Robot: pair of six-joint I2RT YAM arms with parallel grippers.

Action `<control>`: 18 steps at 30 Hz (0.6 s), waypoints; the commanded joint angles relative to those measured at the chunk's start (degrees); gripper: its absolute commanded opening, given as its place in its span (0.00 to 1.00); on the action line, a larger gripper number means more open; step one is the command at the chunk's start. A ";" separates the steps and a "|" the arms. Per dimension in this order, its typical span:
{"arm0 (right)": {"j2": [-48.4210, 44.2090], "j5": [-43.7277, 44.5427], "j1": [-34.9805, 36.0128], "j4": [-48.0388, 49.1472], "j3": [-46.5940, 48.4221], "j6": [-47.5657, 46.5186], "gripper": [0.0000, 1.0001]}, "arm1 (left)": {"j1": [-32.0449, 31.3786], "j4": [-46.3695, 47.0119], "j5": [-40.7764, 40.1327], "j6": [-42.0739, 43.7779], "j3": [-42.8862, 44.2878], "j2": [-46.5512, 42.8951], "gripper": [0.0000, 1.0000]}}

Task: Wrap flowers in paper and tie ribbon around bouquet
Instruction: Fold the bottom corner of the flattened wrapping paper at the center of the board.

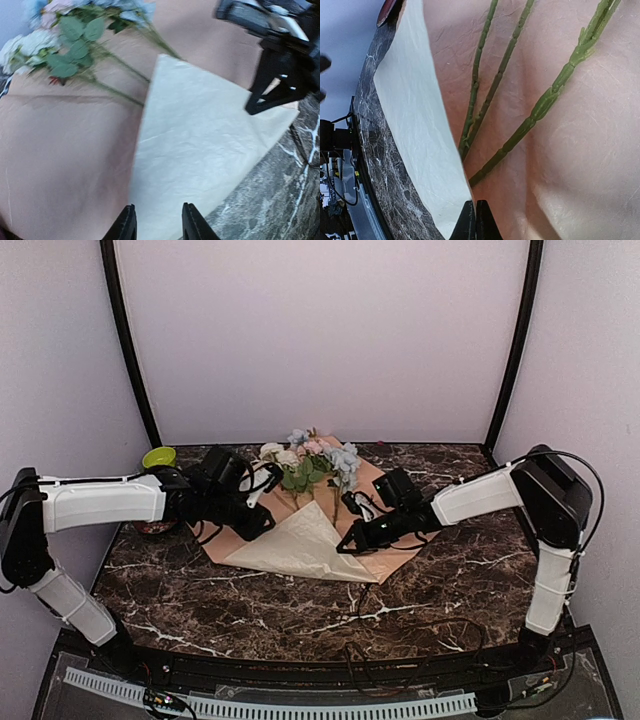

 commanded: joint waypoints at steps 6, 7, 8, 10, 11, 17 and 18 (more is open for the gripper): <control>3.17 -0.05 -0.15 -5.80 6.61 -3.14 0.00 | -4.89 2.79 -2.69 1.53 -1.00 8.35 0.29; 3.01 0.30 -0.17 -6.19 6.83 -3.31 0.00 | -4.89 2.85 -3.50 1.74 -0.86 9.16 0.29; 2.97 0.37 -0.21 -6.36 6.99 -3.42 0.00 | -4.89 2.97 -4.37 1.86 -0.86 9.78 0.29; 2.77 0.43 -0.16 -6.57 7.45 -3.48 0.00 | -4.89 3.01 -6.08 1.99 -1.22 11.22 0.29; 2.88 0.50 -0.18 -6.80 7.72 -3.66 0.00 | -4.89 2.82 -6.62 2.06 -1.35 12.12 0.29; 1.74 8.20 -0.38 -14.73 10.93 -6.11 0.12 | -4.89 0.61 -6.08 -0.61 -3.43 14.25 0.27; 0.92 9.50 -0.36 -16.20 11.49 -6.52 0.16 | -4.89 0.78 -5.92 -1.17 -4.25 14.00 0.27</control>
